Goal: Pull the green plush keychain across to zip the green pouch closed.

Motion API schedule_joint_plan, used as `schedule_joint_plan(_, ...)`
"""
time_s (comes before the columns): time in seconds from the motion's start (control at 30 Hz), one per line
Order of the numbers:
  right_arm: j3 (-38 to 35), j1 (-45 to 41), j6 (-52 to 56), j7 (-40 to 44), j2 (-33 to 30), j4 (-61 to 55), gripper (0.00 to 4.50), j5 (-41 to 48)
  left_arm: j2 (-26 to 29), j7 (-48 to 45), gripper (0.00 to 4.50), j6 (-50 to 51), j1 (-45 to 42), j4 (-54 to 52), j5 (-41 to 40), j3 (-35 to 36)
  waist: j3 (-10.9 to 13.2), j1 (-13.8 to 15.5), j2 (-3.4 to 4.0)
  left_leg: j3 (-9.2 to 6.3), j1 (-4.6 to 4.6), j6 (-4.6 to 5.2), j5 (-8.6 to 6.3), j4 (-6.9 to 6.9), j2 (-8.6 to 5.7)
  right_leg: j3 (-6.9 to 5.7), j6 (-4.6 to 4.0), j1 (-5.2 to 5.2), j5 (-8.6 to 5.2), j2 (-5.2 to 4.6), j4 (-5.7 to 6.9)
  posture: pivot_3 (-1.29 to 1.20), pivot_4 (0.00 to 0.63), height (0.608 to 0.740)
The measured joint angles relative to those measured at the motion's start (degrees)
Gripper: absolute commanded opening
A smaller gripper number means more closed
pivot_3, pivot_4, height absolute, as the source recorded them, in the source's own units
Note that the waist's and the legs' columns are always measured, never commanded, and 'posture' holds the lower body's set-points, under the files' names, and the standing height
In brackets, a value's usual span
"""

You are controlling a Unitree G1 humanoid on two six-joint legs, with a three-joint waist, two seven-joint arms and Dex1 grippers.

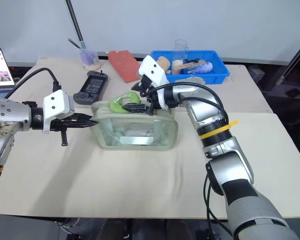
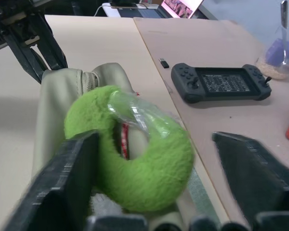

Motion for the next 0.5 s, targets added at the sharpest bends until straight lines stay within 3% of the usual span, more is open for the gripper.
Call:
schedule_joint_plan(0.27, -0.5, 0.0, -0.4, 1.6, -0.2, 0.0, 0.18, 0.1, 0.0, -0.1, 0.00, -0.2, 0.0, 0.1, 0.1, -0.1, 0.0, 0.0, 0.00, 0.01, 0.00, 0.00, 0.00, 0.00, 0.00, 0.00, 0.00, 0.00, 0.00, -0.01, -0.01, 0.00, 0.150, 0.740)
schedule_joint_plan(0.5, -3.9, 0.2, 1.8, 2.4, -3.6, -3.6, 0.03, 1.3, -0.3, -0.6, 0.00, -0.9, -0.8, 1.2, 0.8, -0.6, 0.0, 0.1, 0.00, 0.01, -0.01, 0.00, 0.00, 0.00, -0.01, 0.00, -0.03, 0.00, -0.02, -0.02, -0.02, 0.00, 0.150, 0.740)
